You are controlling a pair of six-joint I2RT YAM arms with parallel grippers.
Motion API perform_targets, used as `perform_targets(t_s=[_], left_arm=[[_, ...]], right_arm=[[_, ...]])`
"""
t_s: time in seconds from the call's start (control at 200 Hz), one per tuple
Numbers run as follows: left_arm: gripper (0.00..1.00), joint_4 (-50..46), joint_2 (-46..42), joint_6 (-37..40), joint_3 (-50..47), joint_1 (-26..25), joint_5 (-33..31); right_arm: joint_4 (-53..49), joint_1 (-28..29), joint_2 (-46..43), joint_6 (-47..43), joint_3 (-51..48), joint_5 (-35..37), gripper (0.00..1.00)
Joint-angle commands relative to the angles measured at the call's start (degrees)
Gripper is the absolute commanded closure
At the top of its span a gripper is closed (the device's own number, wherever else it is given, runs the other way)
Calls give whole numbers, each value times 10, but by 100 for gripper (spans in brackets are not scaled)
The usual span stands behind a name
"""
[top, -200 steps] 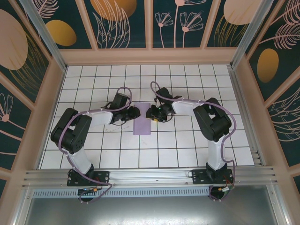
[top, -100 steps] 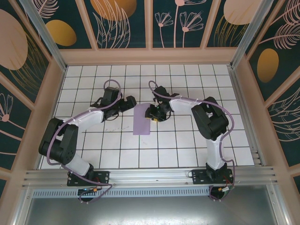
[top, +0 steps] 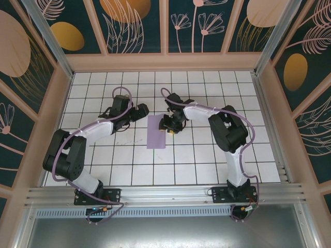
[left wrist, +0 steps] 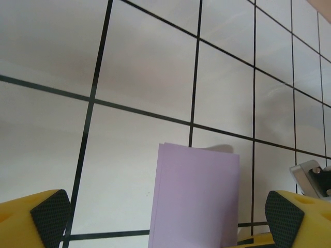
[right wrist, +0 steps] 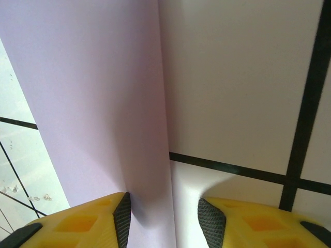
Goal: Fold a paper plane with a square sheet of paper (pick it up from the middle)
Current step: Hold the square sheet of paper at the center of the table.
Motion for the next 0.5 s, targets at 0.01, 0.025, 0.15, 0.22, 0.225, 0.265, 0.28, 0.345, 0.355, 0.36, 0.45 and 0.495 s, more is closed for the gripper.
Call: perform_targets(t_s=[0.01, 0.025, 0.15, 0.22, 0.225, 0.265, 0.28, 0.345, 0.355, 0.36, 0.45, 0.495], left_arm=[[1, 20, 14, -4, -9, 5, 7], [1, 20, 15, -3, -10, 5, 6], [1, 23, 19, -5, -14, 5, 7], [1, 24, 22, -3, -14, 5, 10], [1, 24, 22, -2, -14, 5, 10], [1, 25, 23, 2, -15, 5, 10], [2, 26, 23, 2, -15, 5, 10], [2, 27, 23, 5, -18, 5, 8], [2, 27, 23, 6, -17, 5, 8], [1, 27, 23, 6, -18, 5, 9], [1, 31, 20, 7, -22, 5, 11], [2, 32, 19, 7, -24, 5, 13]], right_arm=[[-13, 12, 127, -25, -43, 92, 52], [-13, 13, 128, -26, -43, 92, 52], [-16, 13, 133, -29, -41, 93, 52], [-17, 14, 137, -31, -39, 93, 52], [-17, 14, 137, -31, -39, 93, 52], [-17, 14, 139, -32, -38, 93, 52], [-16, 15, 140, -33, -38, 92, 52], [-18, 15, 144, -34, -35, 92, 52], [-18, 16, 144, -34, -34, 92, 52], [-18, 16, 144, -34, -34, 92, 52], [-20, 16, 148, -33, -32, 93, 52], [-21, 16, 150, -31, -31, 93, 52]])
